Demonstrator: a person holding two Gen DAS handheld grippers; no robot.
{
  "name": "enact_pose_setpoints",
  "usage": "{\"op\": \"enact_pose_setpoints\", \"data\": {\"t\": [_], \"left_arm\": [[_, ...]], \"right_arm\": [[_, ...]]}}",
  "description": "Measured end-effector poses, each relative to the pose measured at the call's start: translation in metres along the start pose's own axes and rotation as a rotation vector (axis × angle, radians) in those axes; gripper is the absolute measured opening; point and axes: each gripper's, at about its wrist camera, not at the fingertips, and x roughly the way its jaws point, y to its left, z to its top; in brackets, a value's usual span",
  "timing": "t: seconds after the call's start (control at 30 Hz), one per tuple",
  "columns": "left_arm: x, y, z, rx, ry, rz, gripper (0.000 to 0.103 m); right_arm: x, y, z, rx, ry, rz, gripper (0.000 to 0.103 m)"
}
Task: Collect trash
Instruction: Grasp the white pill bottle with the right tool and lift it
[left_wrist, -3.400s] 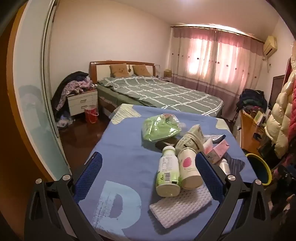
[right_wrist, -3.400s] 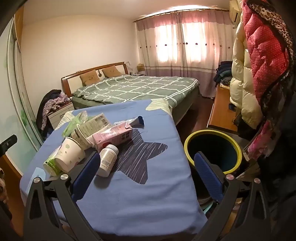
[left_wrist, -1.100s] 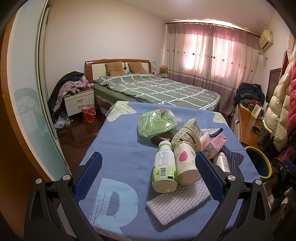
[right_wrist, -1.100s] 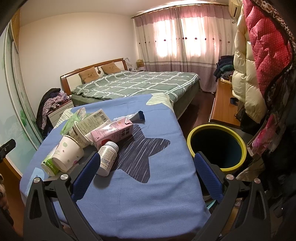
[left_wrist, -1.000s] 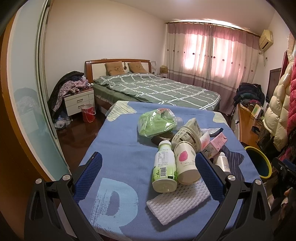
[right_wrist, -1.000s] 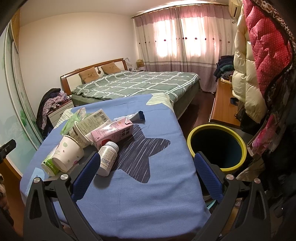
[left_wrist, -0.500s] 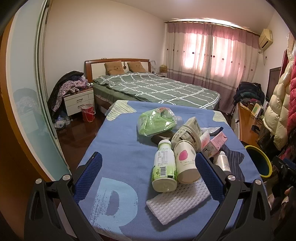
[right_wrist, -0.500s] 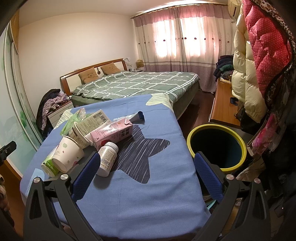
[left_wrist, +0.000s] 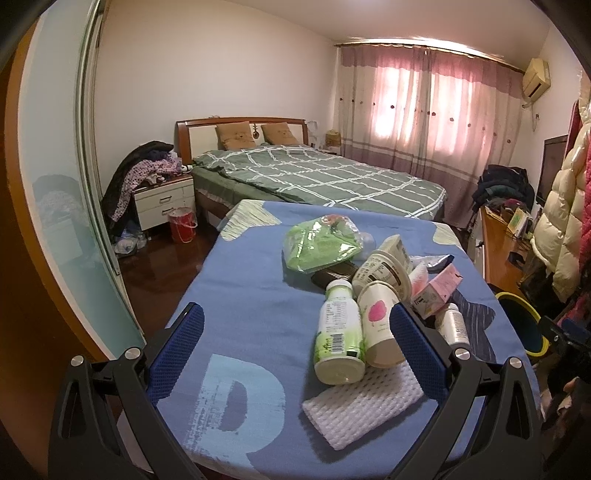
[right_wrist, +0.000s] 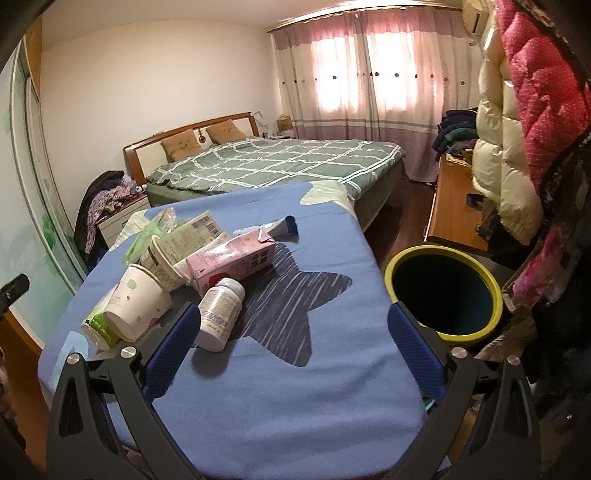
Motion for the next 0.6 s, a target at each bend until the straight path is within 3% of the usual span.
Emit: {"op": "enact_pose_setpoints", "data": {"t": [0.33, 0.5, 0.6], "left_arm": [[0.010, 0.012, -0.003, -0.018, 0.019, 0.016, 0.099], [0.015, 0.014, -0.007, -0.016, 0.032, 0.015, 0.099], [0.019, 0.014, -0.007, -0.015, 0.043, 0.011, 0.099]], "right_arm": [[0.038, 0.033, -0.002, -0.012, 0.037, 0.046, 0.096], [0.061, 0.049, -0.009, -0.026, 0.083, 0.070, 0.084], [0.079, 0.060, -0.013, -0.032, 0.116, 0.078, 0.082]]}}
